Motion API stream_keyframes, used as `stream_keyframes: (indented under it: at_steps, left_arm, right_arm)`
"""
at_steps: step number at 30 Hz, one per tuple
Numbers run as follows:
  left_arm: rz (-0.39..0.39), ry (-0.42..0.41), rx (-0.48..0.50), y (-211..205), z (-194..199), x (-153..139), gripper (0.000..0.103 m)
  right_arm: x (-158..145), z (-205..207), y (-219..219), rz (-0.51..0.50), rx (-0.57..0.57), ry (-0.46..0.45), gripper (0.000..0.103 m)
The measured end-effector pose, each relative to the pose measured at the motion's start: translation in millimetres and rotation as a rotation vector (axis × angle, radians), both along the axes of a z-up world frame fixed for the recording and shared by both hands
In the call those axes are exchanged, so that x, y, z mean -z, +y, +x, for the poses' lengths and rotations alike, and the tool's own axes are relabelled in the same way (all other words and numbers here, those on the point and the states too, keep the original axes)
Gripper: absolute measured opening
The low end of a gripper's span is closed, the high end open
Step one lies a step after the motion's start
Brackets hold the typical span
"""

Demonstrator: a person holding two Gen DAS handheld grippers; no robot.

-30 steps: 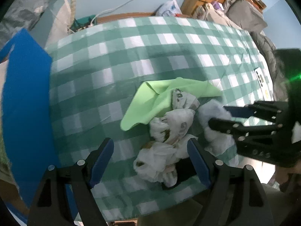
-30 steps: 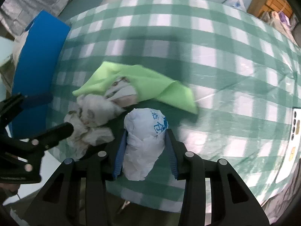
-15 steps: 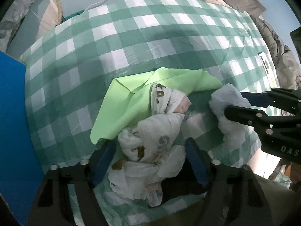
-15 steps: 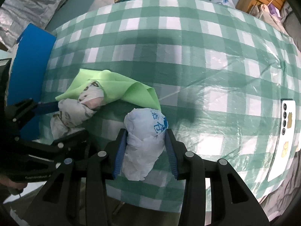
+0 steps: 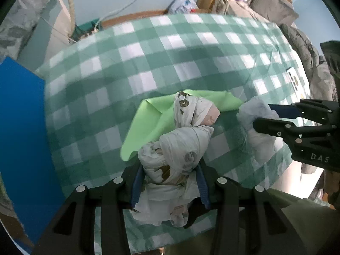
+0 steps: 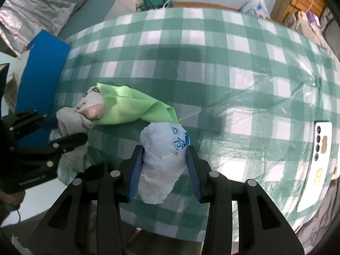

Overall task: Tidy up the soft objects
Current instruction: 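Lift the white cloth bundle with the left gripper while the right gripper carries the white bag toward the box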

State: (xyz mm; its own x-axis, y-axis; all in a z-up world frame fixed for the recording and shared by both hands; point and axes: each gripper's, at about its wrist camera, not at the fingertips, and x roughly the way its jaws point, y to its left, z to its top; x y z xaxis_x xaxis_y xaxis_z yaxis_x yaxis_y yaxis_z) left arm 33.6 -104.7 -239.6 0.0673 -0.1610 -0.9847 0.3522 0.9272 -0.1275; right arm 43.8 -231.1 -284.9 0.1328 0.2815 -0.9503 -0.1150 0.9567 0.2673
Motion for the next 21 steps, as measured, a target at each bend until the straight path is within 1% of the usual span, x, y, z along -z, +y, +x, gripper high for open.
stream_keyframes:
  at_steps: [6,8,15,21]
  left_arm:
    - [-0.035,-0.048,-0.064,20,-6,-24,0.045]
    - [-0.042,-0.060,-0.078,18,-4,-30,0.045]
    - [-0.048,-0.099,-0.118,25,-9,-47,0.045]
    - [-0.045,-0.134,-0.162,43,-15,-65,0.045]
  right_arm:
    - [-15,-3,3,0.008,-0.025,-0.027,0.039]
    - [-21,-4,3,0.014,-0.030,-0.034,0.039]
    - [-37,-4,8,0.032,-0.053,-0.057,0.039]
    - [-55,0,17,0.048,-0.078,-0.079,0.039]
